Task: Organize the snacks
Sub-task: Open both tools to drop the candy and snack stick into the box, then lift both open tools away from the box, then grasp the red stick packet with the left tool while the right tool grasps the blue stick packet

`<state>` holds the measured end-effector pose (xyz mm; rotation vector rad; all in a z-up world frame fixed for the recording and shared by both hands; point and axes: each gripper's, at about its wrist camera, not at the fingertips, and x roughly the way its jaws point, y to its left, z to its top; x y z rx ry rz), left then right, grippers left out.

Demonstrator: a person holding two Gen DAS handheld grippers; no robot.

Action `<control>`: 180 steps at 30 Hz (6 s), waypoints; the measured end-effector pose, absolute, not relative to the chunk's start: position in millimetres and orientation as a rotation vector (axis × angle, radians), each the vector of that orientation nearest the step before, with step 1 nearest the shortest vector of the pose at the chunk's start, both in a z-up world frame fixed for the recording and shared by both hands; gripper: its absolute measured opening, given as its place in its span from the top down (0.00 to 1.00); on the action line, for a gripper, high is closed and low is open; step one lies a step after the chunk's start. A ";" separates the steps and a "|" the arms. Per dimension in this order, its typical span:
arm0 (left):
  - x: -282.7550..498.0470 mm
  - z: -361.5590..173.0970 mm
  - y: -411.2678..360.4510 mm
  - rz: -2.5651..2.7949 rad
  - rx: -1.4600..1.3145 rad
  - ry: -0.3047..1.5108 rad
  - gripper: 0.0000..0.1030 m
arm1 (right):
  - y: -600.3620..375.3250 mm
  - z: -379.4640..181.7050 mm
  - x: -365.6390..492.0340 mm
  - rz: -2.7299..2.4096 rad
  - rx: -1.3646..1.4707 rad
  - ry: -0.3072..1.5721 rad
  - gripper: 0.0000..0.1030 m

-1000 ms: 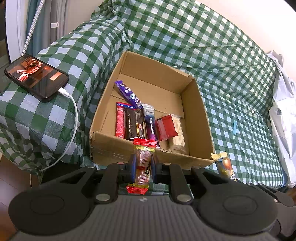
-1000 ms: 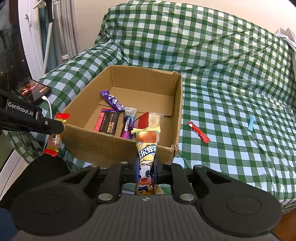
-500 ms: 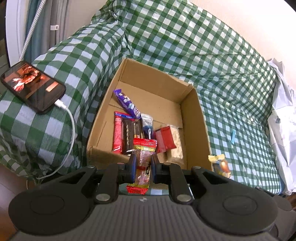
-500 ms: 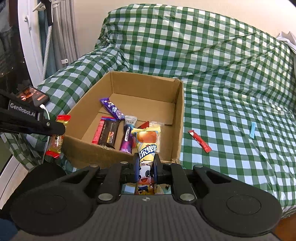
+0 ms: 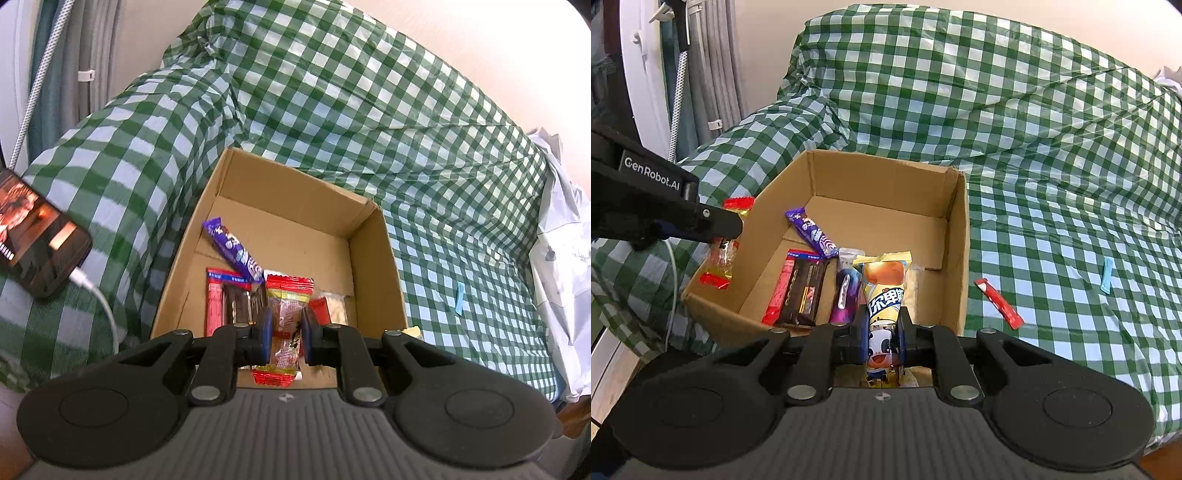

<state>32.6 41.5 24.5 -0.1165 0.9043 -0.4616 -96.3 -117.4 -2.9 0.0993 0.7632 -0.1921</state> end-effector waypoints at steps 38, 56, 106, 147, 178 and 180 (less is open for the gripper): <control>116.6 -33.3 5.9 -0.347 -0.058 0.975 0.00 | -164.6 -36.9 10.9 -0.262 0.184 0.755 0.25; -14.1 -8.2 63.3 -0.259 0.087 1.018 0.00 | -112.3 -3.2 -115.3 -0.239 0.145 0.779 0.05; -122.9 8.6 49.9 -0.133 0.420 0.990 0.00 | -92.7 38.4 -239.7 -0.188 0.145 0.535 0.01; -29.6 -29.0 -271.1 -0.565 0.268 1.156 0.00 | -417.4 -11.0 -253.3 -0.754 0.398 0.495 0.01; 92.5 -203.3 -352.8 -0.278 0.242 1.222 0.00 | -567.3 -206.8 -9.7 -0.660 0.248 0.753 0.00; 90.7 -203.0 -352.7 -0.279 0.244 1.216 0.00 | -566.6 -207.3 -9.3 -0.660 0.240 0.750 0.00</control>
